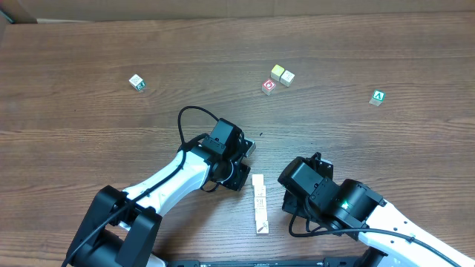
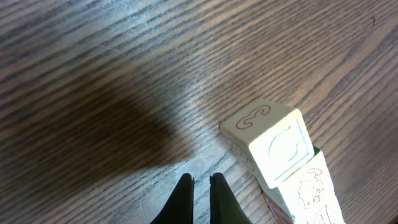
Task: Flip 5 blocks
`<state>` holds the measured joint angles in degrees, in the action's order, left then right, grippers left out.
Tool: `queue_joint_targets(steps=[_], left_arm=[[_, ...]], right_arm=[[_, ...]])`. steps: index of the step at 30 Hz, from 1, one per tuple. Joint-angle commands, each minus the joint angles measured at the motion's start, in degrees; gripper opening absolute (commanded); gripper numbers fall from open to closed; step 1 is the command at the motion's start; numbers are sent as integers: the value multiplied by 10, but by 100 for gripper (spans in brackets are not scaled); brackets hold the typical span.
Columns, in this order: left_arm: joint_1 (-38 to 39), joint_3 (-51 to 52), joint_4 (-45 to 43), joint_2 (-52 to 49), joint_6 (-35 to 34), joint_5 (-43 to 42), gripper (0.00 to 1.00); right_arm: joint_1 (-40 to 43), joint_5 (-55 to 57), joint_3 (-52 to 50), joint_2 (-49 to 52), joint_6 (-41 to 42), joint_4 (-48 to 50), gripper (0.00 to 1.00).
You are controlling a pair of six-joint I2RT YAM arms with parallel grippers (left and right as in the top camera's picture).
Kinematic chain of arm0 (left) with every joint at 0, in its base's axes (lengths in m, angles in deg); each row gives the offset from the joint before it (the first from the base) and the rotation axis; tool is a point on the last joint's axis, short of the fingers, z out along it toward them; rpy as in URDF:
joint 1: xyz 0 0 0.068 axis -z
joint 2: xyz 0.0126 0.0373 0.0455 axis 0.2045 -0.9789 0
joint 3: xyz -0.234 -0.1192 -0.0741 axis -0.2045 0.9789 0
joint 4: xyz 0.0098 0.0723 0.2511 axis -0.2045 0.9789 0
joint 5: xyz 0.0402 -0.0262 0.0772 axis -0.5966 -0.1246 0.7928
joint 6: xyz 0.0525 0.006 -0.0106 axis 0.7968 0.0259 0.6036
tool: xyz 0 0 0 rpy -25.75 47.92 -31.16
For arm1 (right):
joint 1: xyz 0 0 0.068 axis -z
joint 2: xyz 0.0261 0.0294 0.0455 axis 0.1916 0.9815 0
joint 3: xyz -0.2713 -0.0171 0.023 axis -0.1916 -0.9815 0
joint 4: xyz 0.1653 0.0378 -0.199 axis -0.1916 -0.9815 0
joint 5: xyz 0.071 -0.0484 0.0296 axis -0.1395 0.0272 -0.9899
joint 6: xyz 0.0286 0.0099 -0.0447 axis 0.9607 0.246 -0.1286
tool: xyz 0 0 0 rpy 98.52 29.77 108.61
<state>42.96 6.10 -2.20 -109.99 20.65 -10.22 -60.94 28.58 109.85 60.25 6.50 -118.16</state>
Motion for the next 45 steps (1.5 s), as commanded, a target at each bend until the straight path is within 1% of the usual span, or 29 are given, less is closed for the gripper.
queue_joint_targets(steps=[1, 12, 45], left_arm=[[1, -7, -3, -7, -12, -10, 4], [1, -7, -11, -7, -9, -42, 4], [1, -7, -13, -7, -5, -74, 4]], right_arm=[[3, 8, 9, -2, -5, -1, 4], [3, 8, 9, -2, -5, -1, 4], [3, -1, 9, -2, -5, -2, 4]])
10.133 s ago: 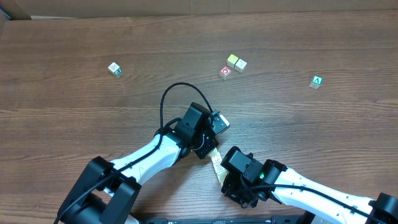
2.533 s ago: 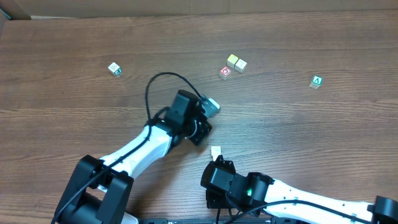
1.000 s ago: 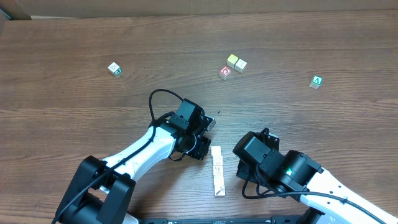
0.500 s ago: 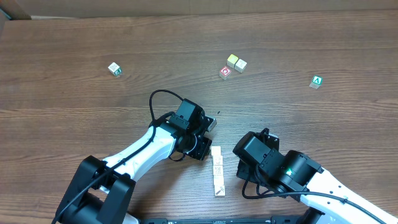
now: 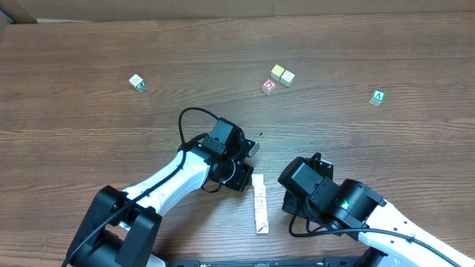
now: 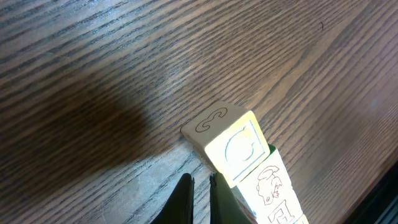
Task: Flip 5 blocks
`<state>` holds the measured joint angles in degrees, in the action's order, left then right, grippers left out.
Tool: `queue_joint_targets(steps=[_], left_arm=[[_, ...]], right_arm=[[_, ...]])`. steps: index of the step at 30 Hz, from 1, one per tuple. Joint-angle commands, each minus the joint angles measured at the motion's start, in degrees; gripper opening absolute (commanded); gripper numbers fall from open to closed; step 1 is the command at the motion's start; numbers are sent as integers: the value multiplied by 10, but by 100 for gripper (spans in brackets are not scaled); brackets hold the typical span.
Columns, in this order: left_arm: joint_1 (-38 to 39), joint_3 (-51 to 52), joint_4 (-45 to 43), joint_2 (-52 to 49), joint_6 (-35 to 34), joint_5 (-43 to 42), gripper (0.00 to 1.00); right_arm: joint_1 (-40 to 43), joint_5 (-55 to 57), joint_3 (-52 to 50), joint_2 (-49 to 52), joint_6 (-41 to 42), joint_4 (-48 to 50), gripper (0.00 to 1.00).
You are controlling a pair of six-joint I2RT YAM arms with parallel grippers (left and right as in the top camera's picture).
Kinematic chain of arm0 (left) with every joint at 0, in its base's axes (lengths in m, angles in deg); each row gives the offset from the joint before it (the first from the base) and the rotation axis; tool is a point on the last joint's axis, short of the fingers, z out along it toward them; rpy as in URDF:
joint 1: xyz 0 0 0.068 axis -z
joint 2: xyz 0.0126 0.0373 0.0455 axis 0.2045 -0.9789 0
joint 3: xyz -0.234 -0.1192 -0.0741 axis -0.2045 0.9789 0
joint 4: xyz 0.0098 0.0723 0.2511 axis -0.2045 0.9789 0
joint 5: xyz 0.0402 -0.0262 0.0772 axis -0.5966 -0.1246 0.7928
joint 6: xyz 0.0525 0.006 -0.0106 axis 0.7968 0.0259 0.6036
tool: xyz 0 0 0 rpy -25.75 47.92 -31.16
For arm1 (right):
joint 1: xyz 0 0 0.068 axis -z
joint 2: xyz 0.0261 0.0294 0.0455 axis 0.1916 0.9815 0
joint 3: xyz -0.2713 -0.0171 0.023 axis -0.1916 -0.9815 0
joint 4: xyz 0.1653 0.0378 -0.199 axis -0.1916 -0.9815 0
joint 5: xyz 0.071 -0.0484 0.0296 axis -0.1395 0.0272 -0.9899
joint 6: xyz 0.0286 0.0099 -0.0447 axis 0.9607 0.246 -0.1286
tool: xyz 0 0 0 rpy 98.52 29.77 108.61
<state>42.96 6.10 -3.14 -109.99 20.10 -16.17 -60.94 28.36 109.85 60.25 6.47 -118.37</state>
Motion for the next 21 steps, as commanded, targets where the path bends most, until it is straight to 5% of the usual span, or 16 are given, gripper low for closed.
queue_joint_targets(steps=[1, 21], left_arm=[[1, -7, -4, -7, 1, -15, 4], [0, -7, -3, -7, 1, 20, 4]], right_arm=[[3, 1, 9, -2, -5, 0, 4], [3, -3, 9, -2, -4, -9, 4]])
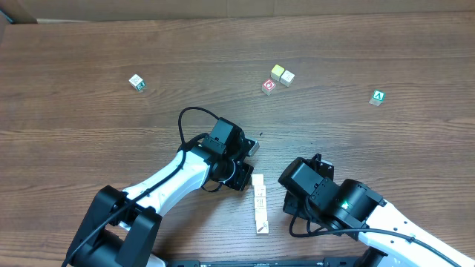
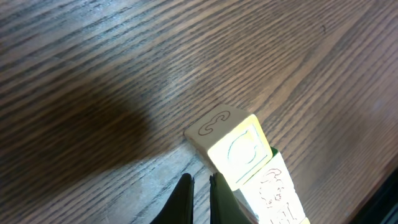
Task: Flip 5 blocks
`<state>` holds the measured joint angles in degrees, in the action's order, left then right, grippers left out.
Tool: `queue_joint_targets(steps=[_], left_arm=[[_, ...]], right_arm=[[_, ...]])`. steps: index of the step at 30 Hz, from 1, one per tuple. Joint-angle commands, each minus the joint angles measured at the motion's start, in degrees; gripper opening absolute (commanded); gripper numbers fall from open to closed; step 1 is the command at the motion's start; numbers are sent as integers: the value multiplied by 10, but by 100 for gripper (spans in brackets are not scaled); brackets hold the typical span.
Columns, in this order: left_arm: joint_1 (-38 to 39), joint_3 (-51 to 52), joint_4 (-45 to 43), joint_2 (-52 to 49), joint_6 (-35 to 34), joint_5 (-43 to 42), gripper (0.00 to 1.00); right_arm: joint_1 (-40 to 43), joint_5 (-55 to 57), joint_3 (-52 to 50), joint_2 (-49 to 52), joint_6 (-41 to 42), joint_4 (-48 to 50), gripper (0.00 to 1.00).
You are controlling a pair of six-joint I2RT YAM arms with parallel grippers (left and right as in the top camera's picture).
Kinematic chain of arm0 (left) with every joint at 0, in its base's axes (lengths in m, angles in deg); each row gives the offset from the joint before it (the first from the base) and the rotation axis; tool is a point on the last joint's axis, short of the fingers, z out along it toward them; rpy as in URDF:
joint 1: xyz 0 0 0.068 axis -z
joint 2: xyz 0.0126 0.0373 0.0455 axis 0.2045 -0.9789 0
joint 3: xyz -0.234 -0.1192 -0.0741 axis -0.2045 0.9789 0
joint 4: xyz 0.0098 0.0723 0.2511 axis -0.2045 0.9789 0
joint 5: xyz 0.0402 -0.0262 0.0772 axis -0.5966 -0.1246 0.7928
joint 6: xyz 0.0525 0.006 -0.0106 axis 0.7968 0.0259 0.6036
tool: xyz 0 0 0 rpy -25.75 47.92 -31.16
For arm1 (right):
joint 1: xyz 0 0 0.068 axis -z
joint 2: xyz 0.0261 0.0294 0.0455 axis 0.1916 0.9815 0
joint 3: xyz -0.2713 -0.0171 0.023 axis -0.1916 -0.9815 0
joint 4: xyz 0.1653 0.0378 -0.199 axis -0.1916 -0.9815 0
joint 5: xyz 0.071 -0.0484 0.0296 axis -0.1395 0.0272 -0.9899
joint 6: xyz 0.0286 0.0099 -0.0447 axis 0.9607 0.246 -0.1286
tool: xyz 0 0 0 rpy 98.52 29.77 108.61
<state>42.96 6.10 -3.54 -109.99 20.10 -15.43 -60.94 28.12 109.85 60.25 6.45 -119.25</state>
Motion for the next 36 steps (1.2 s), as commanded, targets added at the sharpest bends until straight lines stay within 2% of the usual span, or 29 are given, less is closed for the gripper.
queue_joint_targets(steps=[1, 12, 36], left_arm=[[0, -7, 1, -7, 1, 12, 4], [0, -7, 1, -7, 7, 38, 4], [5, -6, -16, -7, 12, 16, 4]], right_arm=[[2, 0, 9, -2, -4, 0, 4], [2, 0, 9, -2, -4, -1, 4], [3, 0, 9, -2, -4, 0, 4]])
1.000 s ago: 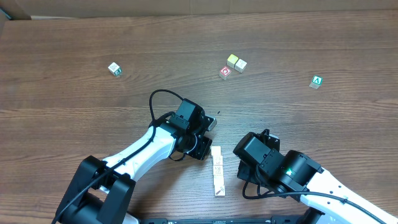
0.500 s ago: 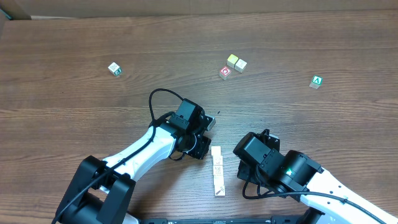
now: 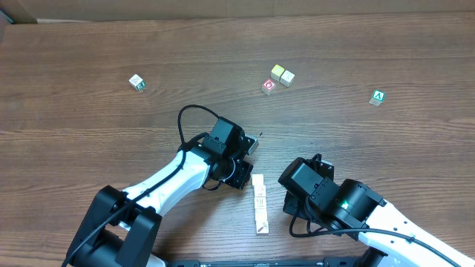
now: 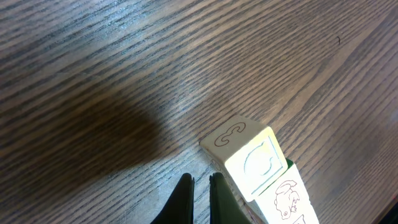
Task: Flip 5 blocks
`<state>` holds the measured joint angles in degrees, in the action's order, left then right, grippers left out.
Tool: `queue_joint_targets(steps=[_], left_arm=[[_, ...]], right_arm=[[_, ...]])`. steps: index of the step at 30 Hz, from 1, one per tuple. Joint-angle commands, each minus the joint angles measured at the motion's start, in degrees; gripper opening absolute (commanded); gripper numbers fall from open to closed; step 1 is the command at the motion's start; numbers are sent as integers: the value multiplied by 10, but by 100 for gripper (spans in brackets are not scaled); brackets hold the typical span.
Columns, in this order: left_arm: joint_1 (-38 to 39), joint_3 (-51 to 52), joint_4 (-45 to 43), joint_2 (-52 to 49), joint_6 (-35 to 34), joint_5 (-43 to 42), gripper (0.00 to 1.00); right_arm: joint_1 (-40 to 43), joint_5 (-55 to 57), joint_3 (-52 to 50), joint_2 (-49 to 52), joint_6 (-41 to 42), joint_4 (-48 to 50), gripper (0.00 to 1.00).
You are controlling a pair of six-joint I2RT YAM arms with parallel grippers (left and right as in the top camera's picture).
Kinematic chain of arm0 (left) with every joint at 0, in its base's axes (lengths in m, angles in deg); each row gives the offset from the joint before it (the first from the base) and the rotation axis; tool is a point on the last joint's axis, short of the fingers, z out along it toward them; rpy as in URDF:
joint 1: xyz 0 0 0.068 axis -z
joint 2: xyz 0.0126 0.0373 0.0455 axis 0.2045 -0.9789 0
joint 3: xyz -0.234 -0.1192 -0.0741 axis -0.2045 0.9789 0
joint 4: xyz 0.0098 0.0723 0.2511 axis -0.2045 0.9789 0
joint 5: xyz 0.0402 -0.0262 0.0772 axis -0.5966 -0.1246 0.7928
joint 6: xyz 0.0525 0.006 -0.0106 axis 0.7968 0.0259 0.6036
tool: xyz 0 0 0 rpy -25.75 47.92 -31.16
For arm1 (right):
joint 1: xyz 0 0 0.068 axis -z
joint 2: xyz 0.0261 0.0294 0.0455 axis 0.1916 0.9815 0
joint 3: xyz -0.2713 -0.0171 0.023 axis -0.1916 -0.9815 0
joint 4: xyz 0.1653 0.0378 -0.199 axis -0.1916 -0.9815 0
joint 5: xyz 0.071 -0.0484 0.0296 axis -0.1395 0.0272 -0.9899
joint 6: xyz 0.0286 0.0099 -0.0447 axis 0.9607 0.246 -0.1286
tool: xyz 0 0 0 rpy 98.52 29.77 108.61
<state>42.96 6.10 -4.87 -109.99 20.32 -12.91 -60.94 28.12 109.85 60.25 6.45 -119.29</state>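
Observation:
A row of pale blocks (image 3: pixel 259 204) lies end to end near the table's front edge. Its far end block (image 4: pixel 245 155) shows a "C" on one face and a framed letter on another. My left gripper (image 4: pixel 200 186) is shut and empty, with its dark fingertips (image 4: pixel 184 196) just left of that end block. From overhead the left gripper (image 3: pixel 243 178) sits beside the row's top end. The right arm's head (image 3: pixel 300 180) rests to the right of the row, its fingers hidden. Loose blocks lie far off: white-green (image 3: pixel 136 81), red (image 3: pixel 269 87), yellow (image 3: pixel 277 72), cream (image 3: pixel 287 77) and green (image 3: pixel 378 97).
The brown wooden table (image 3: pixel 89 126) stretches wide to the left and back. The left arm's black cable (image 3: pixel 185 122) loops above its wrist. The right arm's white body (image 3: pixel 386 222) fills the front right corner.
In the left wrist view the end block sits a little further right and lower. The shut left gripper has shifted slightly away from it. Overhead, nothing else has moved.
At first the shut left gripper stood well left of the row's end block. Later the block lay close beside its fingertips, and it stayed there. Now it is slightly further off. The same block faces show throughout, and the right arm has stayed still.

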Motion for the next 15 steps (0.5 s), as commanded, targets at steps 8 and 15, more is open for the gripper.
queue_joint_targets(steps=[8, 15], left_arm=[[5, -6, -3, -7, 10, -8, 4], [5, -6, -9, -41, 9, -14, 4]], right_arm=[[3, 0, 9, -2, -4, 0, 4], [2, 0, 9, -2, -4, 0, 4]])
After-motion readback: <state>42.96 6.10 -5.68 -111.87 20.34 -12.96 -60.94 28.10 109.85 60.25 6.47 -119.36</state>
